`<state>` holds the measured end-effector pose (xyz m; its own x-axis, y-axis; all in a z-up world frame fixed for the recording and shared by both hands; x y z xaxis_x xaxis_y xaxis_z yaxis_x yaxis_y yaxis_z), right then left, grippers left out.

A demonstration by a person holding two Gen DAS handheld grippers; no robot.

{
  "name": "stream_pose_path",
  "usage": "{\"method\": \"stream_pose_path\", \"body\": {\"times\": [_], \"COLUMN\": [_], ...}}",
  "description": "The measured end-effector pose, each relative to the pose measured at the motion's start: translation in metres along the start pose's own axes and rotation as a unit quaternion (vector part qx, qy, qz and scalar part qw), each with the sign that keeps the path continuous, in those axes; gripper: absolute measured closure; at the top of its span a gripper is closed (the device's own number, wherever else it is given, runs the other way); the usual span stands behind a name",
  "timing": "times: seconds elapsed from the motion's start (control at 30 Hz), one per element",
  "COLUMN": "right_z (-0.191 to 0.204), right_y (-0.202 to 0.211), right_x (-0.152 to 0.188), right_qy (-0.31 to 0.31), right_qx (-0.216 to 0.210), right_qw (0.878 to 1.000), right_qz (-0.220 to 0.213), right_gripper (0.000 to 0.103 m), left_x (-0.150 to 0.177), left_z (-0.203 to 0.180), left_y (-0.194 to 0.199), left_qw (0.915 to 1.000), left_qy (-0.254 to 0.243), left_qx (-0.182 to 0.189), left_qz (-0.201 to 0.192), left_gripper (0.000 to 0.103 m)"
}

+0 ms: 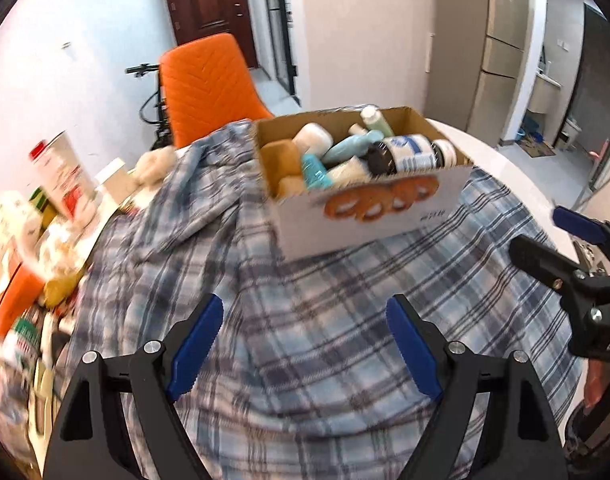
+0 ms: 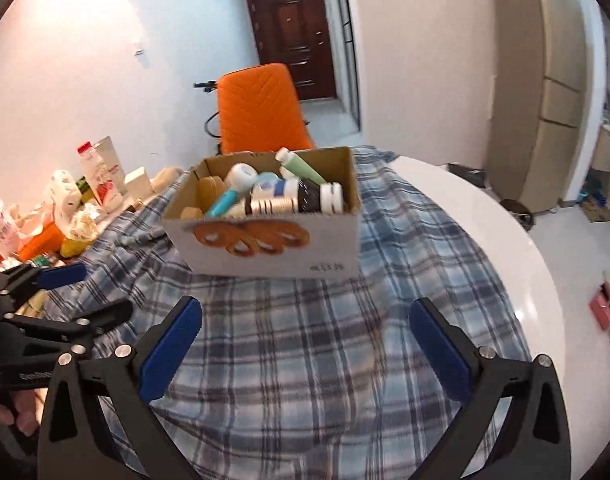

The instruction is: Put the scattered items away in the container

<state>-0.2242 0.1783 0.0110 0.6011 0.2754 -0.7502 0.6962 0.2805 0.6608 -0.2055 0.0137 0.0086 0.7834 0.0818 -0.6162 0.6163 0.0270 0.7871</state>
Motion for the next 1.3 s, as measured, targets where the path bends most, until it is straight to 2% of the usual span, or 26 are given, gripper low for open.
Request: {"method": "stream_pose_path", "body": {"times": [0.23, 0.5, 0.63, 0.83, 1.0, 1.17, 1.3], "right_z": [0.021, 0.034, 0.037, 0.035, 0.041, 0.051, 0.05], "right_y": [0.036, 0.061, 0.07, 0.094, 0.114, 0.116, 0.104], "right_x": [0.025, 0.067, 0.084, 0.103, 0.119, 0.123, 0.125], "right_qy": [0.024, -0.013, -0.023, -0.03, -0.036, -0.016, -0.026], "right_qx": [0.046, 0.024, 0.015, 0.03, 0.037, 0.049, 0.04], "right_qw": [0.999, 0.999, 0.999, 0.999, 0.998, 0.997, 0.998], "right_qz": [-0.018, -0.026, -0.022, -0.033, -0.043, -0.049, -0.041], "right_gripper": [0.0, 0.0, 0.0, 0.0, 0.0, 0.0, 0.0], "left_x": [0.039, 0.079, 0.092, 0.106, 0.129, 0.136, 0.133], "left_z": [0.01, 0.008, 0.003, -0.011, -0.017, -0.012, -0.012], "left_y": [0.012, 0.037, 0.049, 0.074, 0.09, 0.097, 0.093], "left_qw": [0.9999, 0.9999, 0.9994, 0.9985, 0.9977, 0.9969, 0.997], "left_qy": [0.008, 0.015, 0.027, 0.027, 0.031, 0.038, 0.034], "left_qx": [-0.006, -0.006, 0.013, 0.016, 0.029, 0.024, 0.017], "left_qz": [0.014, -0.007, -0.013, -0.045, -0.053, -0.065, -0.067], "left_gripper": [0.017, 0.017, 0.017, 0.017, 0.017, 0.017, 0.017]}}
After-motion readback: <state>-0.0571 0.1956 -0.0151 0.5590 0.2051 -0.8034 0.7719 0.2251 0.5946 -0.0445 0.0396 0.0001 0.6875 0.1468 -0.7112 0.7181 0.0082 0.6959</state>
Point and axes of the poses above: each gripper's, at about its wrist camera, not at the fingertips, and y roughly against the way its jaws point, z to its left, x to its underside, the point moved 8 cm from there along -y, roughly the way its jaws point, and after that the axes turned 10 degrees about y, right-handed, at the moved point
